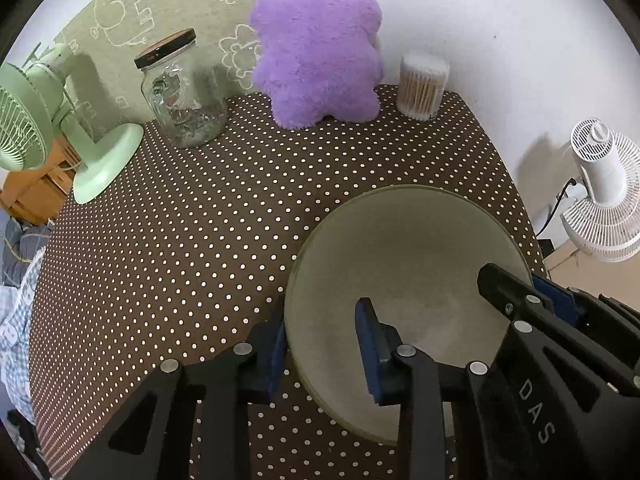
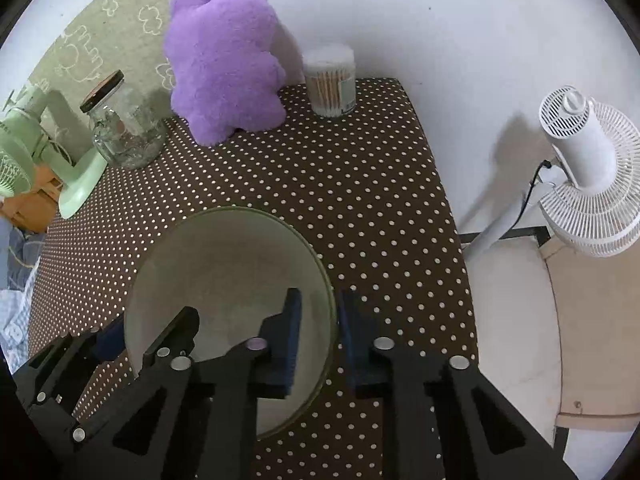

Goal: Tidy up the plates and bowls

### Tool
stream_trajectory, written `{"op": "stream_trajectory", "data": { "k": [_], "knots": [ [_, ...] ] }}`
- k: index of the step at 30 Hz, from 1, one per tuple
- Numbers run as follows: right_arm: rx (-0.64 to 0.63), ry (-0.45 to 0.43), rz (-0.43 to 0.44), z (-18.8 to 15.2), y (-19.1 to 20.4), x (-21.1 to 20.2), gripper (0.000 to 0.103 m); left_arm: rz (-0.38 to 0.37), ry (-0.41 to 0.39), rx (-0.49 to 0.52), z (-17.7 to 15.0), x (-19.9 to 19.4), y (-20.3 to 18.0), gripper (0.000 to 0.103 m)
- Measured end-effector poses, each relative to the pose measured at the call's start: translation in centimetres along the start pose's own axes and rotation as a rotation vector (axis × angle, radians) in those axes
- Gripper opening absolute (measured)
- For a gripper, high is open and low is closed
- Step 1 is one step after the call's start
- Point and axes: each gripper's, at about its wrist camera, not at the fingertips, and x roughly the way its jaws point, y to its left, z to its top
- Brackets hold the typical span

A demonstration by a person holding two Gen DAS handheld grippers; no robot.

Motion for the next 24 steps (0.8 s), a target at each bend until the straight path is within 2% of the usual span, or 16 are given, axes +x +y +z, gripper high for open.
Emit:
{"op": "stream_trajectory", "data": {
  "k": [12,24],
  "knots": [
    [0.018,0.02,-0.019,-0.1,0.2,-0.1,0.02,-0.044,0.018,-0.013,0.3,0.4,1.2,0.031],
    [0.025,0.057,-0.019,-2.5,1.7,-1.6,0.021,-0.045,0.057,-0.058,-2.4,-1.1,2.9,0.032]
  ]
}}
